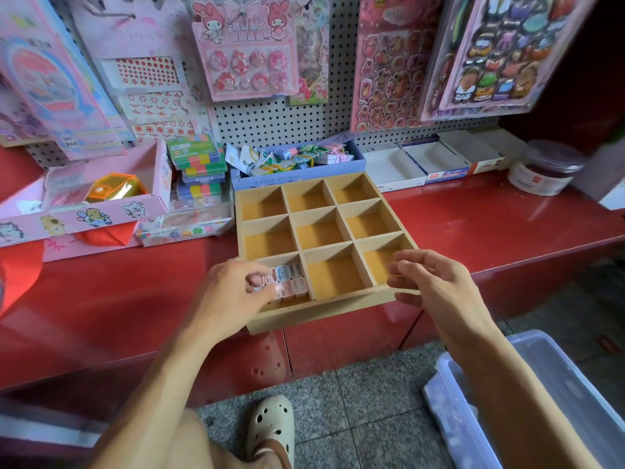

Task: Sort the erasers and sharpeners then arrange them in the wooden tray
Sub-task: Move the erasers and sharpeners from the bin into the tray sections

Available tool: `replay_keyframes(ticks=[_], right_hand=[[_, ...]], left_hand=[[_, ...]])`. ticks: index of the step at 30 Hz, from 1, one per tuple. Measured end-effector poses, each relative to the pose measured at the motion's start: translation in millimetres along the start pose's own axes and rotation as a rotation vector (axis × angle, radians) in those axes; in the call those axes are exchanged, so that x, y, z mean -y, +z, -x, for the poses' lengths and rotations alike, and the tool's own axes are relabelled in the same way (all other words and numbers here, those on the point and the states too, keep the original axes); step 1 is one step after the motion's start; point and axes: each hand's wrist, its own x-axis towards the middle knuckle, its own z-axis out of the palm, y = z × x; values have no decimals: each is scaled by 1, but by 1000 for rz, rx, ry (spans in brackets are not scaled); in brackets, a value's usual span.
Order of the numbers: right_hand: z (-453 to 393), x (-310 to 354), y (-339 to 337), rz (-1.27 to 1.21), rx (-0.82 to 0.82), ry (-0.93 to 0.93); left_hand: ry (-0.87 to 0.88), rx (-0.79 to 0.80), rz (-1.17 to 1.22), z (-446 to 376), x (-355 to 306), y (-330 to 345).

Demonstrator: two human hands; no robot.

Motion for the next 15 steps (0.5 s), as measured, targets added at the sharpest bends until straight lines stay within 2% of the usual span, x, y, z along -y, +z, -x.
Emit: replay_keyframes(ticks=[6, 15], right_hand=[[28, 9, -36, -64, -83, -9], [92, -14, -127, -92, -237, -31]], left_hand=[[-21, 8, 371, 34, -46, 13], [-91, 121, 551, 111, -107, 77]])
